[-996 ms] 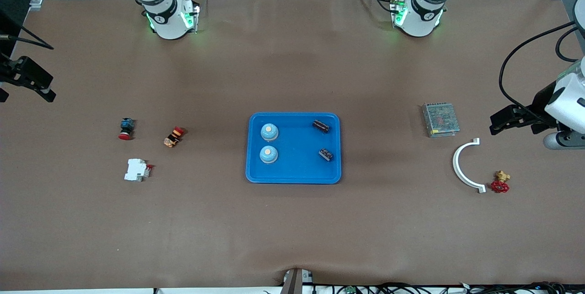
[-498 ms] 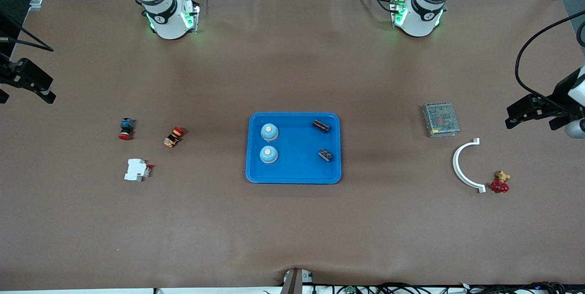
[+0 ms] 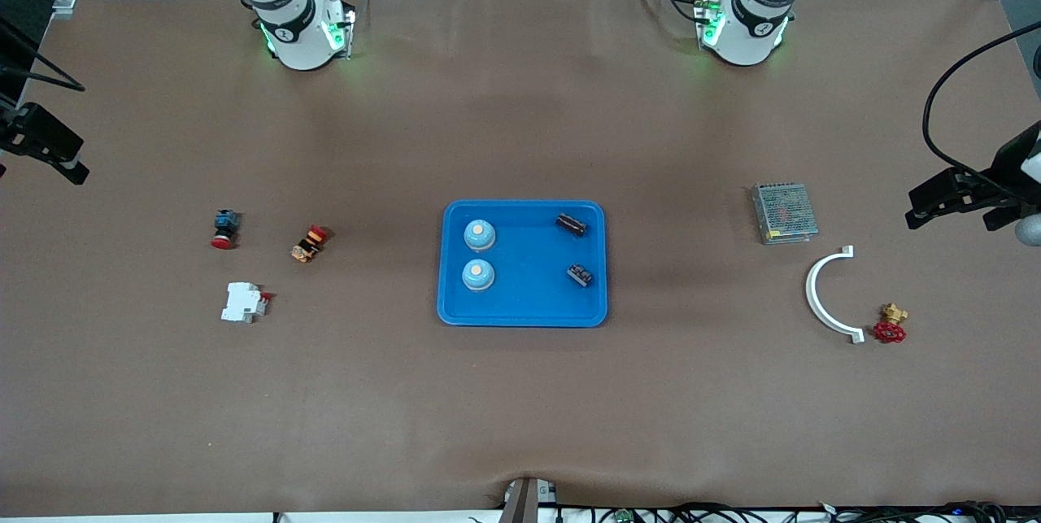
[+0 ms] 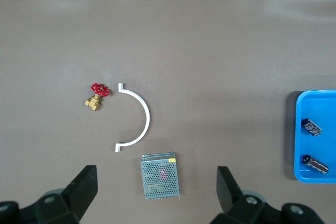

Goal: Place electrolytic capacitor and blue bell in tray

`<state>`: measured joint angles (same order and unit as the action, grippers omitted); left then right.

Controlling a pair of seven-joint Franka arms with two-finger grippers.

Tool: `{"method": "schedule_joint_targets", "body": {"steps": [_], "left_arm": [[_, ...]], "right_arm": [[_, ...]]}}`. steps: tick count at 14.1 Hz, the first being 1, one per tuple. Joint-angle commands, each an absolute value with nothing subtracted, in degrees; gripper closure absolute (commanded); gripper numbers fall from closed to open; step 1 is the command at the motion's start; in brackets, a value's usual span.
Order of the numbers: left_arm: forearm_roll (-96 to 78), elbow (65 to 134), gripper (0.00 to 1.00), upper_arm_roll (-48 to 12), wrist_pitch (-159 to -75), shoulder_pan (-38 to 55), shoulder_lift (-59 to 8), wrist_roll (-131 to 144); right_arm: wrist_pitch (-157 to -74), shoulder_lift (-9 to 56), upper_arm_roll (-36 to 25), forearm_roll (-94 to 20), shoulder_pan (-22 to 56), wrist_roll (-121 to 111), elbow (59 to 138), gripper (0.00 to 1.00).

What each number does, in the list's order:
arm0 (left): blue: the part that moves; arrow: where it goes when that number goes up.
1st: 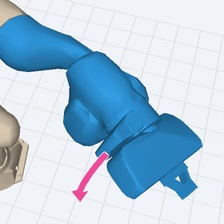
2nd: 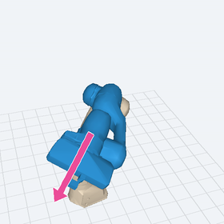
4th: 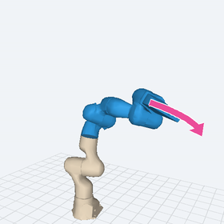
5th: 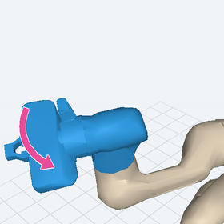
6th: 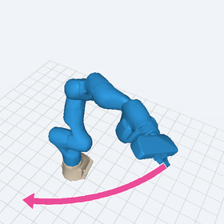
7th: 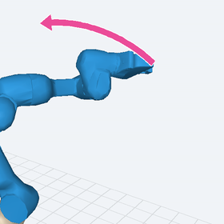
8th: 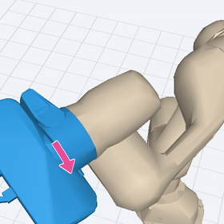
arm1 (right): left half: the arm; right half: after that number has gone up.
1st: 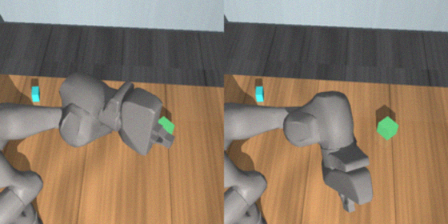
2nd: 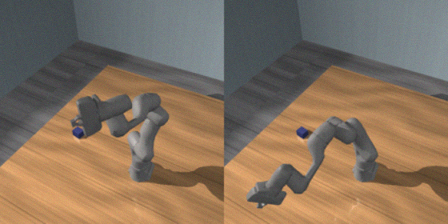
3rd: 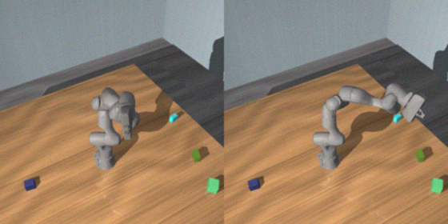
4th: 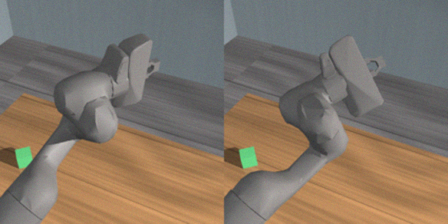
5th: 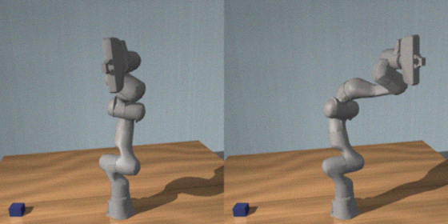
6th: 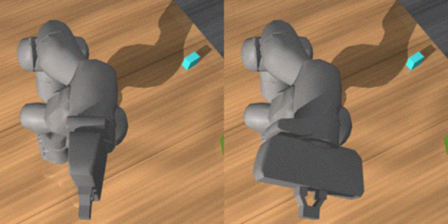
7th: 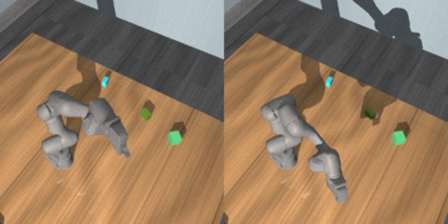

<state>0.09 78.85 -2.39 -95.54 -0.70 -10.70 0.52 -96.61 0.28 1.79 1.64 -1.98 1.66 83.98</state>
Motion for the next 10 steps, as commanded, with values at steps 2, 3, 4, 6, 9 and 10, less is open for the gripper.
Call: {"method": "schedule_joint_targets", "body": {"steps": [2, 3, 4, 6, 9, 10], "left_arm": [[-0.70, 78.84, 0.00, -2.46, -94.92, -0.88, -10.37, 4.31], [-0.88, 78.84, 0.00, -2.55, -94.83, -0.97, -10.37, 4.31], [-0.70, 78.84, 0.00, -2.55, -94.83, -0.88, -10.37, 4.22], [-0.53, 78.84, 0.00, -2.55, -94.83, -0.88, -10.37, 2.82], [-0.53, 78.84, 0.00, -2.46, -94.83, -0.88, -10.37, -0.09], [-0.44, 78.84, 0.00, -2.37, -94.83, -0.79, -10.37, 0.00]], "right_arm": [[-96.85, 0.88, 2.29, 1.41, -2.64, 2.63, 82.79, 0.00], [-96.86, 0.88, 2.29, 1.32, -2.55, 3.51, 82.79, 0.00], [-96.86, 0.88, 2.37, 1.14, -2.55, 4.73, 82.79, 0.00], [-96.86, 0.88, 2.29, -0.08, -2.64, 5.10, 82.88, 0.00], [-96.94, 1.14, 2.29, -0.35, -2.55, 5.10, 82.88, 0.00], [-96.94, 1.23, 2.29, -0.35, -2.64, 5.10, 82.88, 0.00]]}}
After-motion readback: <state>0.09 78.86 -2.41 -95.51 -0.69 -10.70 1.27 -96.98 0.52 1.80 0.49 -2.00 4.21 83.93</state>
